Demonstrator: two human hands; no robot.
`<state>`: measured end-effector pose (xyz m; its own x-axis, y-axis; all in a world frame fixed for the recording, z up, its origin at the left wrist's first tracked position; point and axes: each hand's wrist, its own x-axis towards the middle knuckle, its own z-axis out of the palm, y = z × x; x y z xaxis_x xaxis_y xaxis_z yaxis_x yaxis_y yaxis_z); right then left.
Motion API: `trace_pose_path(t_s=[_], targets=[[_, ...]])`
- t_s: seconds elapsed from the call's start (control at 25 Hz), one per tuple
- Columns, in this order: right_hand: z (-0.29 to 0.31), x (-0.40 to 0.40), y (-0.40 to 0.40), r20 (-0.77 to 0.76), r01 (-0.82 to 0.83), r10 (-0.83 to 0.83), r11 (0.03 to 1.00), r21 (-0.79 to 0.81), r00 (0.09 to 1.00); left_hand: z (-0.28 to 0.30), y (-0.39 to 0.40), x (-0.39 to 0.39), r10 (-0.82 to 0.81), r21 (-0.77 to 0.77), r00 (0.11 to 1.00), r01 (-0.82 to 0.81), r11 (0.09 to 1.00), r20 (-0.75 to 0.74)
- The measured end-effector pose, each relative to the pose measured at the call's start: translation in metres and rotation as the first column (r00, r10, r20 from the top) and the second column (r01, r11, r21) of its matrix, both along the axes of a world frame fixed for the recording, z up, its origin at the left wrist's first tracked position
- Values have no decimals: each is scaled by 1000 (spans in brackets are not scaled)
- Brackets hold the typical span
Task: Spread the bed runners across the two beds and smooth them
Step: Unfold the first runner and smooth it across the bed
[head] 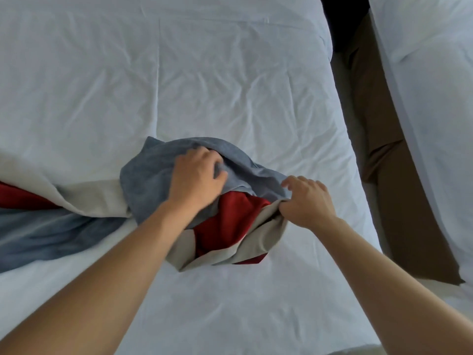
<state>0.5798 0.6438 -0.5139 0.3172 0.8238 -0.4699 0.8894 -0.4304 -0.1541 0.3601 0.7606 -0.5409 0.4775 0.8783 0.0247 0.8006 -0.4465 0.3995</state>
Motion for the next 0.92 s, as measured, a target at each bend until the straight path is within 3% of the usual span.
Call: trace_pose_path(t_s=[0.08, 0.16, 0.28, 0.4, 0.56, 0.84, 0.92], targets=[[-4, 8, 14, -21, -55, 54, 998, -10, 998, -13, 22, -10, 250, 83, 966, -244, 966, -70], [-8, 14, 22, -57, -87, 86, 996, -23, 995, -28, 34, -32, 498, 34, 847, -501, 865, -188], [-9, 23, 41, -143, -169, 156, 982, -80, 977, -46, 33, -53, 577, -147, 679, -696, 703, -454], [-4, 22, 65, -272, -214, 177, 970, -116, 946, -50, 29, -49, 533, -59, 733, -609, 791, -424], [-3, 11, 85, -332, -159, 162, 987, 38, 929, -30, 23, -8, 490, 44, 841, -494, 868, -230], [-11, 25, 78, -162, -188, 272, 895, 406, 949, 4, -13, 112, 168, 169, 983, -153, 974, -79], [-18, 46, 68, -31, -272, 327, 830, 486, 944, 1, -24, 137, 60, 183, 995, -45, 982, -78]])
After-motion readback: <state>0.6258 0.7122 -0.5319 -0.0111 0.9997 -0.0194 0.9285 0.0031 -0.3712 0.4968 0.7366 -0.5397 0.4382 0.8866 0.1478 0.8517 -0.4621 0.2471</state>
